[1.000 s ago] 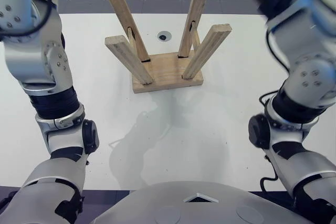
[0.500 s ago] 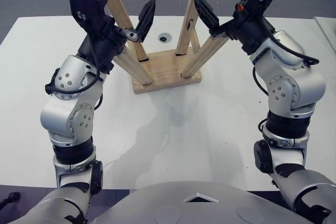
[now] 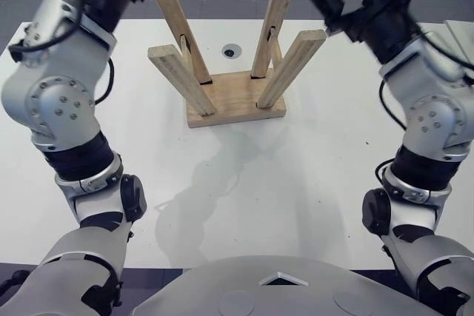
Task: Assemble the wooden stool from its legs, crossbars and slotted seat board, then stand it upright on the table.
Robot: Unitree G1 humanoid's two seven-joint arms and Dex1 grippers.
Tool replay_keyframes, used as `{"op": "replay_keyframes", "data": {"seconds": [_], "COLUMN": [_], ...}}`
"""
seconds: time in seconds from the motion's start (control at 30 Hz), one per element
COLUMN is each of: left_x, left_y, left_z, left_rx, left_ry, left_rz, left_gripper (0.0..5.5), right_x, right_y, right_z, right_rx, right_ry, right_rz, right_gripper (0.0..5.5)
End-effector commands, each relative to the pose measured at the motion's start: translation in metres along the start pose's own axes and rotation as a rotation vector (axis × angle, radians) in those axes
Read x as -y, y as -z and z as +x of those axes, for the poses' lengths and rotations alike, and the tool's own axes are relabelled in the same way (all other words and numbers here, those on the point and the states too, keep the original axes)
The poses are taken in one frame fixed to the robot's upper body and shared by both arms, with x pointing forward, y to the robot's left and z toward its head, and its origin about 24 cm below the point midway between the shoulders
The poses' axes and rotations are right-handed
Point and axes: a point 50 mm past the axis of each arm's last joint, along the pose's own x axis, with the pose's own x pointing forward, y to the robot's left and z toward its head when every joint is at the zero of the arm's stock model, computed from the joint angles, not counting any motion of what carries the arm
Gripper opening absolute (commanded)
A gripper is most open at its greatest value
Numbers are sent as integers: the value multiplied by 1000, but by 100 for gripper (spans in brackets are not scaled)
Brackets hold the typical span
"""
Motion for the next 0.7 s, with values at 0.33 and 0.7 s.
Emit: {"op": "replay_keyframes", "data": {"seconds": [0.33,0.7], "left_x": [-58,-72], "left_y": [26,74], "left_z": [-86,-83], "left_rx": [-368,-485], "left_ry": [378,478], "left_rz": [-33,-79], "left_gripper": [540,540], "right_x": [33,36], "right_y": [36,81], "right_z": [-45,-19], "right_rx": [-359,-474], "right_ry": [-467,-605], "right_rz": [5,-29], "right_gripper": [538,538]}}
